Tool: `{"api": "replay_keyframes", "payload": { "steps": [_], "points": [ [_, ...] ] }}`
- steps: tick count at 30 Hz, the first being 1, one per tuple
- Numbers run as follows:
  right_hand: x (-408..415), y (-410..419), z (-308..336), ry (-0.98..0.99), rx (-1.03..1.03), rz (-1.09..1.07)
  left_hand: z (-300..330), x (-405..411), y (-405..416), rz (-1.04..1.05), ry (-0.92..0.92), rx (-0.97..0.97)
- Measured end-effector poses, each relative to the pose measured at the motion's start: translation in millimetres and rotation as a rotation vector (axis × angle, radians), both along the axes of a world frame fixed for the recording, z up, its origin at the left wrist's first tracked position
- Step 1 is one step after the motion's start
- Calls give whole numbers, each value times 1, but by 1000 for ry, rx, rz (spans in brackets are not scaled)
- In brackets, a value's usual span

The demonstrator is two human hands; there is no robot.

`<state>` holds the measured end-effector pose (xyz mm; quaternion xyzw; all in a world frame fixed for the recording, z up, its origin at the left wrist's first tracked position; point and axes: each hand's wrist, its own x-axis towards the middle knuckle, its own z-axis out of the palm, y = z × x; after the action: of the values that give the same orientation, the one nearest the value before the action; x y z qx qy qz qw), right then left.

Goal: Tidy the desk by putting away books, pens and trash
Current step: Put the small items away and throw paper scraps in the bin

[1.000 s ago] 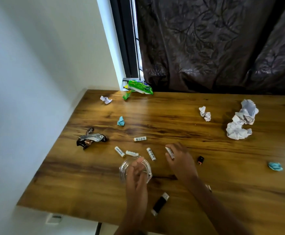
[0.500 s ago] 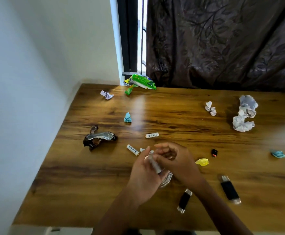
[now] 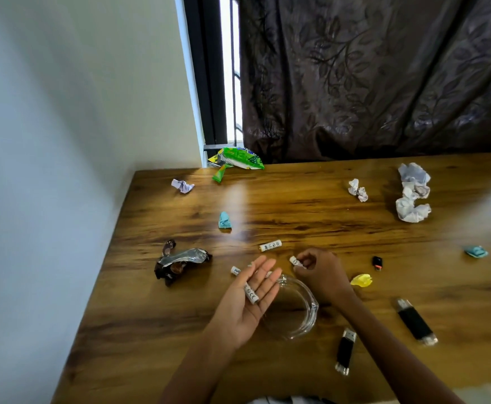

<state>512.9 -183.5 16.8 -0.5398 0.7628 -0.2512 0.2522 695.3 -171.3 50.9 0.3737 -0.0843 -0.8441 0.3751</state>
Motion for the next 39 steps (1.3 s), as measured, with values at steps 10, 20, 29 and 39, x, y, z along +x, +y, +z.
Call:
{"api": "replay_keyframes", "payload": {
  "steps": [10, 20, 29, 39],
  "points": [
    [32, -8, 55, -480, -72, 233, -2, -4, -13, 47, 108, 0],
    [31, -57, 8, 268, 6, 320, -6, 11, -21, 131, 100, -7],
    [53, -37, 40, -315, -27, 276, -15, 14, -26, 195, 43, 17],
    [54, -30, 34, 109, 80, 370, -18, 32, -27, 306, -21, 46]
  ]
}}
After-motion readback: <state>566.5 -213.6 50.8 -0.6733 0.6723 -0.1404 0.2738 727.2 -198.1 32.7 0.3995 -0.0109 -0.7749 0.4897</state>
